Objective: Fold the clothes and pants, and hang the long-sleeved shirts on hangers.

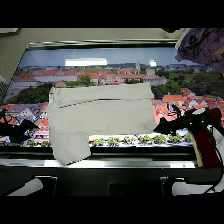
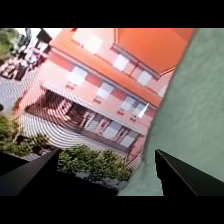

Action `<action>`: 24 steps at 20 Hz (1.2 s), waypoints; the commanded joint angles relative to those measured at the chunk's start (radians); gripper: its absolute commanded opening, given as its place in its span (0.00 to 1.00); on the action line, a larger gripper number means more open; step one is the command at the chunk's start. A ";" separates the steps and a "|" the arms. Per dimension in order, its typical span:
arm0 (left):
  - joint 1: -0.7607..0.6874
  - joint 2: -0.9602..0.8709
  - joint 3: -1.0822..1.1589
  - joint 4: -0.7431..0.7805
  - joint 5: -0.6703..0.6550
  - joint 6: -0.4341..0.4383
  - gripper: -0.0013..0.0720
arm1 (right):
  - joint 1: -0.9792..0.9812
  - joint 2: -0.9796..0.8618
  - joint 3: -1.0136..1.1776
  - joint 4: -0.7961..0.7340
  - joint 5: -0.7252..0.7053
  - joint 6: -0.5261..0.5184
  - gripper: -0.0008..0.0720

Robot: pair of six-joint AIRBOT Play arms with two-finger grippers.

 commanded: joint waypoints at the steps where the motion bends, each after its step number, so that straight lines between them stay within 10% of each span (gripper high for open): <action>1: 0.114 0.019 -0.146 -0.150 -0.001 0.154 0.94 | 0.001 0.001 -0.001 0.002 0.002 0.001 0.06; 7: 0.122 0.018 -0.188 -0.334 0.003 0.357 0.94 | 0.001 0.003 0.000 0.017 0.008 0.004 0.06; 17: -0.016 -0.060 -0.188 -0.370 0.091 0.335 0.91 | 0.001 0.003 0.000 0.028 0.012 0.004 0.06; 23: -0.066 -0.124 -0.188 -0.371 0.093 0.317 0.80 | 0.001 0.003 0.000 0.027 0.013 0.003 0.06; 24: -0.076 -0.130 -0.188 -0.370 0.093 0.318 0.55 | 0.001 0.003 0.000 0.027 0.014 0.003 0.06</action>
